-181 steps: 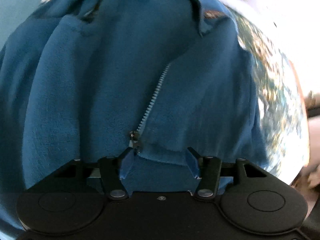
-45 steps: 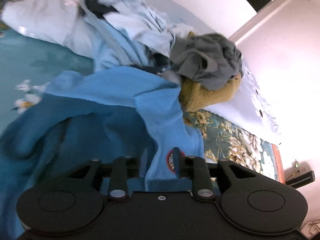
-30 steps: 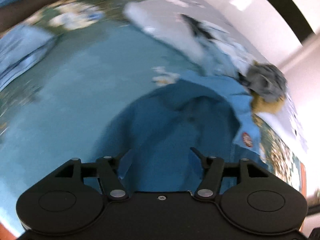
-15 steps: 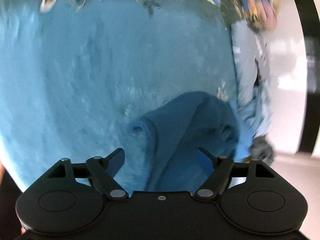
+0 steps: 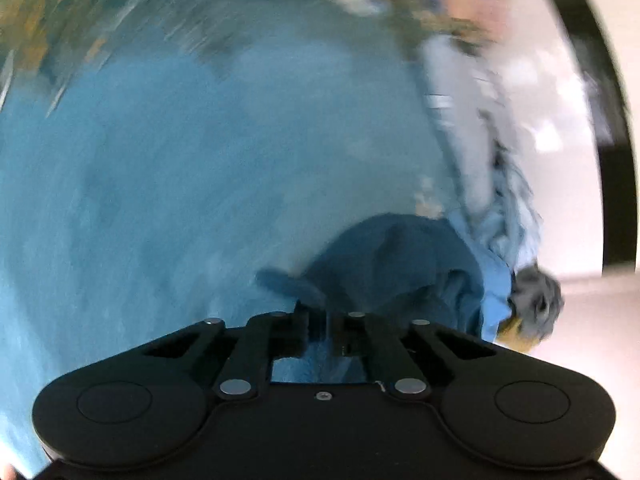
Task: Fold clothes
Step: 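Release the jacket with both grippers, laying it flat on the bed cover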
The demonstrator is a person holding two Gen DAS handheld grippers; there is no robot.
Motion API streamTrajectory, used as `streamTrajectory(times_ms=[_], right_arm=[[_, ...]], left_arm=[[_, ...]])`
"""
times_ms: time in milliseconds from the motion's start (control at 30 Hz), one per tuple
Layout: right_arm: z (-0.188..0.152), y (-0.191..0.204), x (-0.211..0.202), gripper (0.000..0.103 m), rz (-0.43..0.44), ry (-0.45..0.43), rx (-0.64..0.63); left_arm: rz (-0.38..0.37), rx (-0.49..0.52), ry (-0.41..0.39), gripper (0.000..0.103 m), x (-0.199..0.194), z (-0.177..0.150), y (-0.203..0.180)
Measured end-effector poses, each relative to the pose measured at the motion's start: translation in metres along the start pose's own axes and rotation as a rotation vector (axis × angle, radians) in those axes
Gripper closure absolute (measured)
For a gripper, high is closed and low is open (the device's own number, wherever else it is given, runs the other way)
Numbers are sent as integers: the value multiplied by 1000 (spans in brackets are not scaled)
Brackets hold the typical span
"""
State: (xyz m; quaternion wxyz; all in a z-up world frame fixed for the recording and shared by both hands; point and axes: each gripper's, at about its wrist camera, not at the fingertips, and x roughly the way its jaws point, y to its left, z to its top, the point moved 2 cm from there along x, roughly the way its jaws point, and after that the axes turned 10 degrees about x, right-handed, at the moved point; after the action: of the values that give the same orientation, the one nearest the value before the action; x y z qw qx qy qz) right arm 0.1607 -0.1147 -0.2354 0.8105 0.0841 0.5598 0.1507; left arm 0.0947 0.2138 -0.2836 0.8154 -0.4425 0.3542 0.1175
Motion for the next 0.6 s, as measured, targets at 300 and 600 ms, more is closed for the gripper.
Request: streamTrajectory(times_ms=[300, 600], right_arm=[[44, -61, -25, 21, -85, -121, 21], [82, -118, -28, 21, -110, -155, 44]], left_arm=[[-257, 750, -11, 101, -28, -48, -144], [-419, 781, 295, 100, 25, -145, -192]])
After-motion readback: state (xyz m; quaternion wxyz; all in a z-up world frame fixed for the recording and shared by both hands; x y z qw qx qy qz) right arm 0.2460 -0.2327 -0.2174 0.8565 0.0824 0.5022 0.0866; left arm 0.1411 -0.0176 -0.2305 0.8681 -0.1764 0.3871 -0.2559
